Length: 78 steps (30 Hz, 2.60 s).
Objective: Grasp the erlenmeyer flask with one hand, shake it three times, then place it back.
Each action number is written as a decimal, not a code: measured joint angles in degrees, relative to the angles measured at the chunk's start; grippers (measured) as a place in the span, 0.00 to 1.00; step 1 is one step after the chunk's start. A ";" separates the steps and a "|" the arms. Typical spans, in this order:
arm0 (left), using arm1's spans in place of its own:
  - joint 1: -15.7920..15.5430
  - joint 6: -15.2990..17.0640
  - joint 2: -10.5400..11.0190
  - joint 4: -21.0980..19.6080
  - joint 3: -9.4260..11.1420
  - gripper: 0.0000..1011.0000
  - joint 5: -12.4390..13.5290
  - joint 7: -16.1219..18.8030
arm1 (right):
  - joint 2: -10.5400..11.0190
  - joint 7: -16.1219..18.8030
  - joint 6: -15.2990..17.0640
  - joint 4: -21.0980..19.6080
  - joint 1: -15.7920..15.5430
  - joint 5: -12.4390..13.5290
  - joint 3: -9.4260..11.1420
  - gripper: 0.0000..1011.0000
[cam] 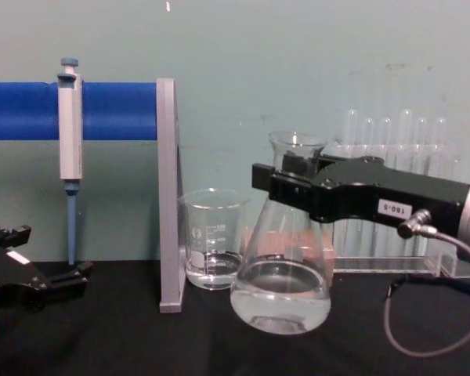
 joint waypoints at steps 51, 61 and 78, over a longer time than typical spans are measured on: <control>0.00 0.00 0.00 0.00 0.00 0.99 0.00 0.00 | -2.35 2.23 -3.82 10.16 1.50 -1.98 -1.94 0.45; 0.00 0.00 0.00 0.00 0.00 0.99 0.00 0.00 | -2.71 2.25 -3.91 11.40 1.69 -2.55 -1.96 0.45; 0.00 0.00 0.00 0.00 0.00 0.99 0.00 0.00 | -3.16 2.32 -3.33 12.30 1.79 -3.28 -2.19 0.45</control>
